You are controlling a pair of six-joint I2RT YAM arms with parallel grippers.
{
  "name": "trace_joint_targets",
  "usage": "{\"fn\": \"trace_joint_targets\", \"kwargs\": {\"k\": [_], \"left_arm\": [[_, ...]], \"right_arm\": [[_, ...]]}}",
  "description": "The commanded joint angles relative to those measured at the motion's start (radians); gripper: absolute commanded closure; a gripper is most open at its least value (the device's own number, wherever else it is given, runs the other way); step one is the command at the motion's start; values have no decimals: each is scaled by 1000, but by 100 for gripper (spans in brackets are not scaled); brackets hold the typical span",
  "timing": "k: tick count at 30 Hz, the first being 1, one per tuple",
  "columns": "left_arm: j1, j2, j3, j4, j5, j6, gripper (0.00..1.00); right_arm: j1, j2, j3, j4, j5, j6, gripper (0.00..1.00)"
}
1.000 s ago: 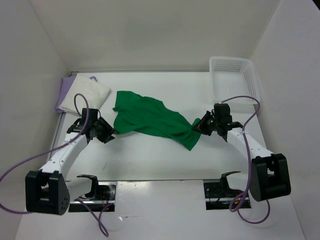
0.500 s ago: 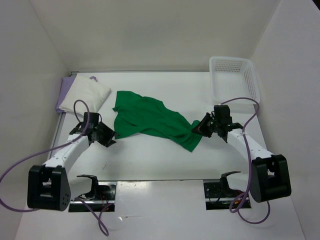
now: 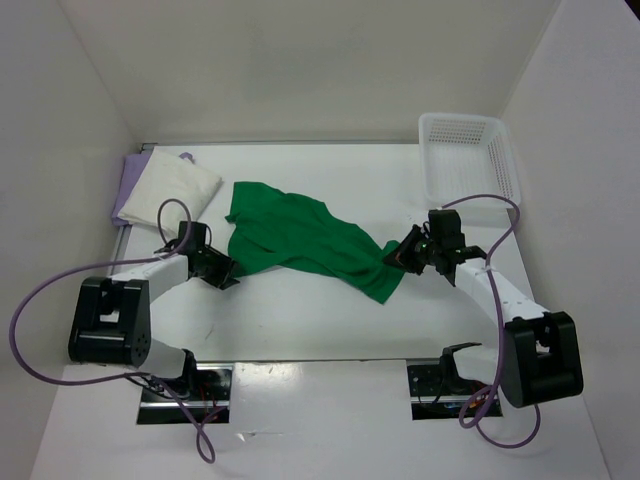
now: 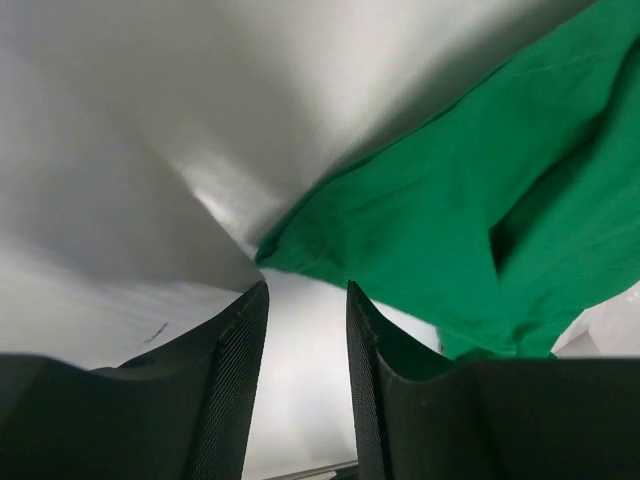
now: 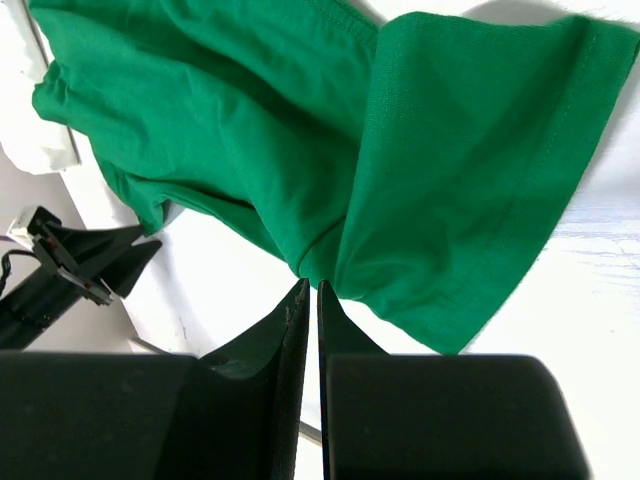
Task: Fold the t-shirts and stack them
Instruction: Flatten out the tshirt
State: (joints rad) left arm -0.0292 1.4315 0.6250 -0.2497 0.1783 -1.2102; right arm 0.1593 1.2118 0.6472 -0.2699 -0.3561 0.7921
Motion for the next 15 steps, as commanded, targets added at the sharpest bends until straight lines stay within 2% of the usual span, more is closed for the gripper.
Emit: {"fn": "trace_joint_targets", "kwargs": {"k": [1, 5, 8, 9, 10, 12, 15], "left_arm": [[5, 50, 18, 56, -56, -12, 55], [14, 98, 50, 90, -77, 1, 66], [32, 110, 111, 81, -77, 53, 92], [32, 110, 131, 72, -77, 70, 92], [41, 110, 152, 54, -95, 104, 100], [54, 78, 189, -2, -114, 141, 100], [132, 0, 222, -26, -103, 218, 100]], "right_arm": [[5, -34, 6, 28, -7, -11, 89], [5, -34, 6, 28, -7, -2, 89], [5, -43, 6, 18, 3, -2, 89], [5, -43, 6, 8, 3, -2, 89], [5, -43, 6, 8, 12, -2, 89], [5, -43, -3, -15, 23, 7, 89], [5, -61, -36, -26, 23, 28, 89]]}}
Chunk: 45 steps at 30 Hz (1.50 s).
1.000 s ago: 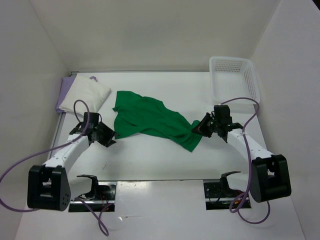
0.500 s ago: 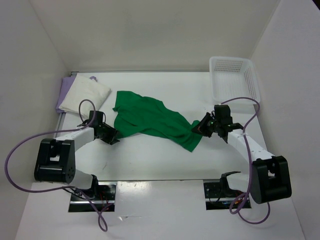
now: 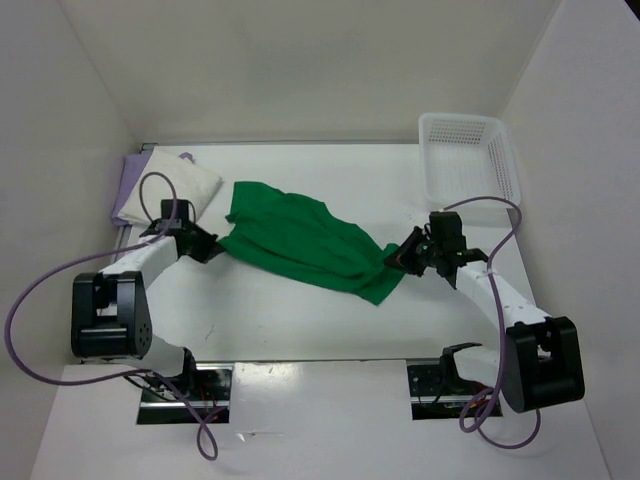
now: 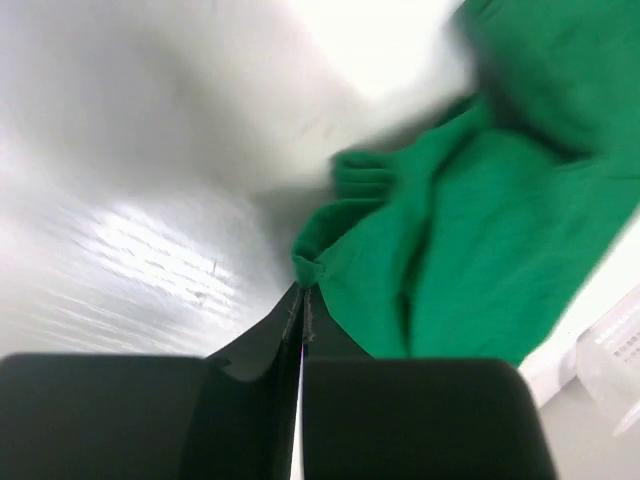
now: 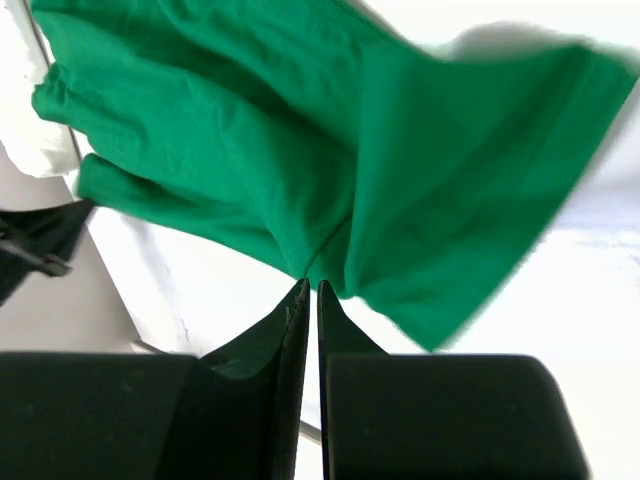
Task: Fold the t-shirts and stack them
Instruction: Flatten out the tshirt
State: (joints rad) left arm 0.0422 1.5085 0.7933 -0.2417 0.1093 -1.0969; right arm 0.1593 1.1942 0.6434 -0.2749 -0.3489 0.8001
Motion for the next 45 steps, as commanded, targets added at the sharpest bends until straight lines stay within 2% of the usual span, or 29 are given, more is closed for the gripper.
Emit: {"fn": "trace_joint_targets", "kwargs": {"k": [1, 6, 7, 8, 9, 11, 12, 15, 16, 20, 22, 28, 35, 39, 40, 41, 45], "left_arm": [[123, -112, 69, -48, -34, 156, 100], [292, -100, 164, -88, 45, 297, 100], [292, -79, 173, -97, 64, 298, 100], [301, -70, 173, -88, 76, 307, 100], [301, -58, 173, -73, 108, 307, 100], [301, -57, 150, -54, 135, 307, 100], [301, -57, 139, -54, 144, 307, 100], [301, -48, 109, -41, 156, 330, 100], [301, -48, 109, -31, 167, 339, 100], [269, -57, 98, -31, 178, 350, 100], [256, -67, 98, -31, 168, 350, 100], [235, -77, 76, -11, 168, 350, 100], [226, -88, 67, -11, 178, 350, 100], [226, -88, 67, -11, 178, 350, 100], [226, -97, 67, -11, 178, 350, 100], [226, -97, 67, -11, 178, 350, 100], [226, -97, 67, -11, 178, 341, 100]], "right_arm": [[5, -57, -42, -30, 16, 36, 90], [25, -107, -73, -52, 57, 66, 89], [25, -107, -73, -61, 70, 67, 86], [25, -107, -73, -61, 89, 67, 78], [25, -91, -73, -38, 99, 76, 75], [34, -58, -97, -17, 109, 76, 74], [46, -42, -97, -1, 110, 76, 69], [149, 54, -108, 46, 88, 76, 66], [223, 76, -99, 77, 99, 86, 66], [328, 201, -74, 135, 113, 97, 66], [338, 212, -74, 170, 123, 97, 69], [367, 337, -60, 218, 91, 76, 69], [376, 324, -60, 240, 111, 88, 68], [376, 340, -60, 220, 111, 88, 76], [376, 323, -60, 220, 120, 97, 83], [376, 312, -70, 211, 120, 97, 85], [376, 291, -79, 210, 130, 106, 83]]}}
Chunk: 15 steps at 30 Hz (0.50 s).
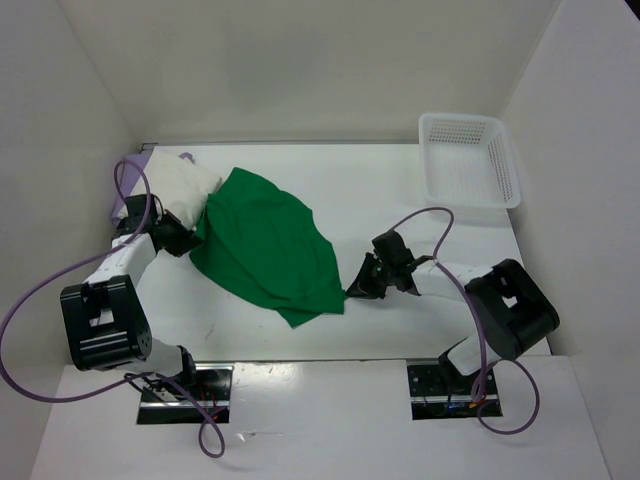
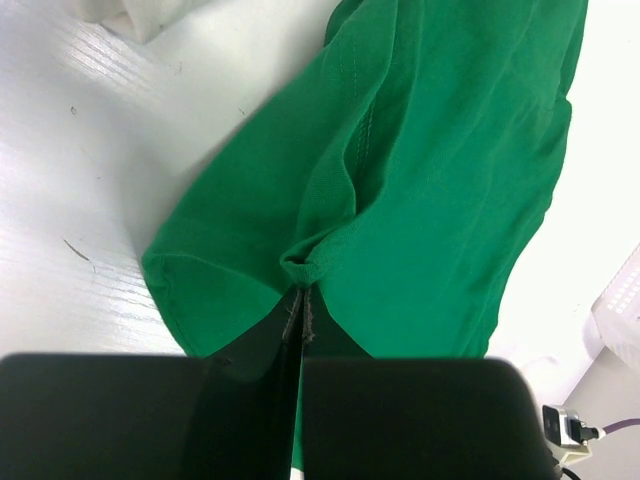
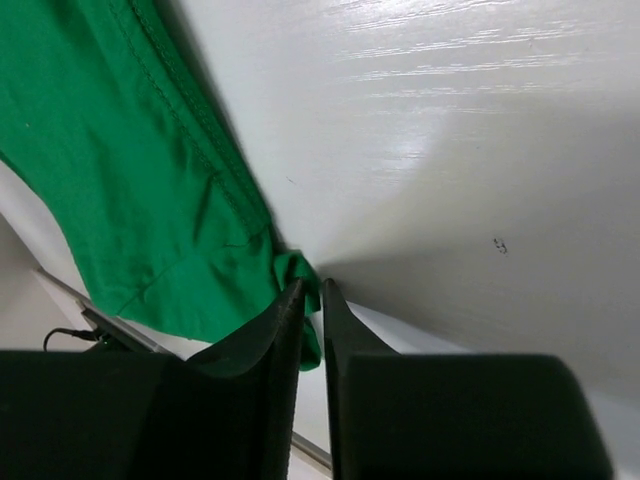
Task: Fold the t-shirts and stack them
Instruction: Flatten out the tshirt
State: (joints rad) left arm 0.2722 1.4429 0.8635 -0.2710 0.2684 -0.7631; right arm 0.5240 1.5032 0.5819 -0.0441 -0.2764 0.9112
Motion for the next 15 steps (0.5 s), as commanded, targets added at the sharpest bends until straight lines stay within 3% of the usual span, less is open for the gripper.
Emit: {"fn": "trace_joint_targets", "kwargs": {"k": [1, 3, 15], "left_arm": [[-4, -32, -3, 18, 18, 7, 100], [-4, -32, -3, 18, 18, 7, 100], [-4, -41, -3, 18, 9, -11, 100]], "right_arm": [[11, -5, -17, -20, 48, -5, 81], [11, 18, -7, -20, 16, -14, 74], [11, 28, 3, -30, -23, -23, 81]]}}
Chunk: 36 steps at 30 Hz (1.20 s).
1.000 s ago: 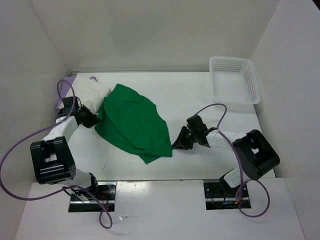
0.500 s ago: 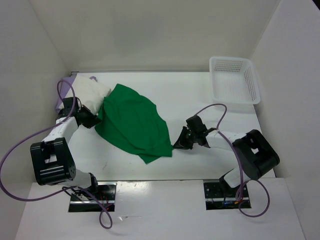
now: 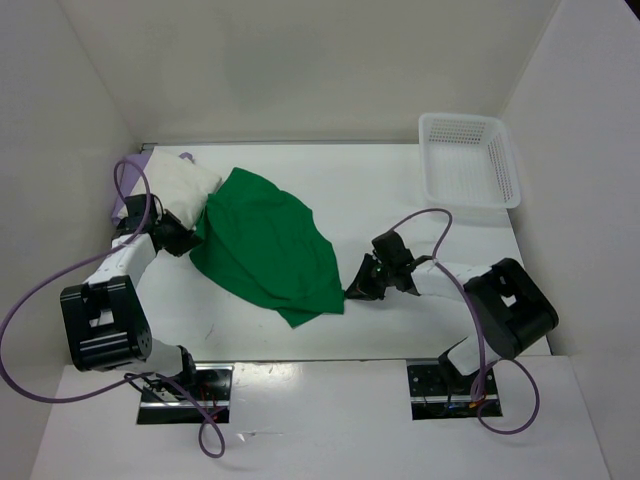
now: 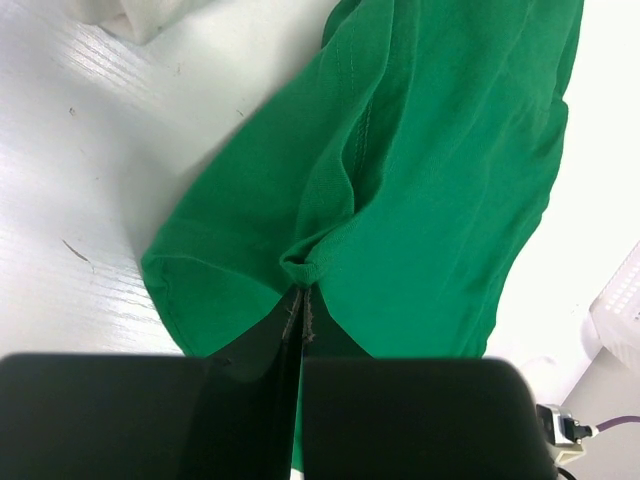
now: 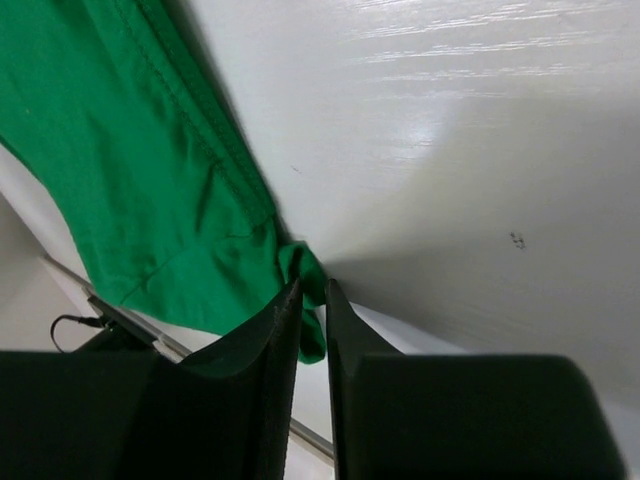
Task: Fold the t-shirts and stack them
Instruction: Flatten out the tshirt
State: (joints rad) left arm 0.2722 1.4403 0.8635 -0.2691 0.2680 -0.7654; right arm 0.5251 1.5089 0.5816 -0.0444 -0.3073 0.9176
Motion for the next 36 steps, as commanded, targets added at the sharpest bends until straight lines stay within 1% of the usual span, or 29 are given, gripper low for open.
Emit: {"fn": "trace_joint_targets", "kwargs": {"k": [1, 5, 6, 8, 9, 10, 11, 13, 14, 15, 16, 17, 18, 19, 20, 21, 22, 23, 24, 25, 26, 27, 28, 29, 30, 31, 33, 34, 36], "left_arm": [[-4, -38, -3, 16, 10, -9, 100], [-4, -38, -3, 16, 10, -9, 100], [-4, -38, -3, 16, 10, -9, 100], [-4, -38, -3, 16, 10, -9, 100], [-4, -38, -3, 16, 10, -9, 100], [-4, -38, -3, 16, 10, -9, 100], [-4, -38, -3, 16, 10, -9, 100], [-4, -47, -3, 16, 10, -9, 100], [-4, -47, -3, 7, 19, -9, 100], [-4, -58, 9, -5, 37, -9, 100], [-13, -89, 29, -25, 77, -9, 100], [-33, -116, 51, -25, 108, -18, 100], [-63, -139, 80, -41, 94, -18, 100], [-98, -155, 173, -86, 67, -18, 100], [-158, -155, 222, -116, 42, -6, 100], [-178, -155, 267, -139, 27, 3, 100], [-189, -165, 299, -150, 27, 3, 100], [-189, -182, 354, -150, 27, -6, 100], [-189, -182, 386, -165, 39, -6, 100], [-189, -198, 425, -182, 39, -6, 100], [-189, -198, 513, -194, 39, 8, 100], [-189, -208, 563, -221, 39, 8, 100], [-173, -208, 610, -235, 25, 17, 100], [-151, -208, 658, -246, 25, 17, 100], [-151, -208, 758, -271, 25, 17, 100], [-140, -198, 808, -283, 25, 17, 100], [-130, -187, 902, -326, 1, 17, 100], [-130, -178, 995, -337, -18, 17, 100], [-130, -147, 1099, -386, -50, 17, 100]], "right_arm": [[10, 31, 3, -29, 8, -29, 78], [10, 50, 12, -29, 8, -39, 76], [10, 60, 21, -19, 8, -39, 79], [10, 71, 30, -18, 8, -39, 88], [10, 71, 30, -18, 22, -39, 96], [10, 71, 43, -18, 34, -39, 100], [10, 71, 52, -29, 34, -48, 100], [10, -4, 52, -52, 71, -48, 100], [10, -42, 78, -108, 88, -48, 100], [10, -137, 96, -151, 100, -48, 100], [10, -195, 119, -199, 129, -48, 100], [10, -257, 165, -291, 146, -48, 100], [10, -379, 196, -339, 164, -37, 100], [1, -432, 231, -385, 180, -37, 100], [-10, -472, 316, -431, 192, -37, 100], [-37, -502, 369, -521, 204, -60, 100], [-51, -535, 424, -561, 205, -72, 100], [-63, -535, 548, -602, 242, -89, 100], [-76, -535, 617, -671, 266, -121, 100], [-76, -535, 689, -699, 290, -137, 100], [-76, -520, 837, -724, 339, -152, 100], [-76, -504, 915, -768, 361, -184, 100], [-76, -469, 1069, -787, 382, -198, 100], [-76, -451, 1145, -799, 408, -213, 100], [-76, -431, 1220, -810, 419, -229, 100], [-76, -408, 1374, -834, 437, -261, 100], [-76, -333, 1516, -845, 482, -292, 100], [-76, -308, 1654, -859, 496, -321, 100], [-85, -241, 1771, -859, 519, -347, 100]]}}
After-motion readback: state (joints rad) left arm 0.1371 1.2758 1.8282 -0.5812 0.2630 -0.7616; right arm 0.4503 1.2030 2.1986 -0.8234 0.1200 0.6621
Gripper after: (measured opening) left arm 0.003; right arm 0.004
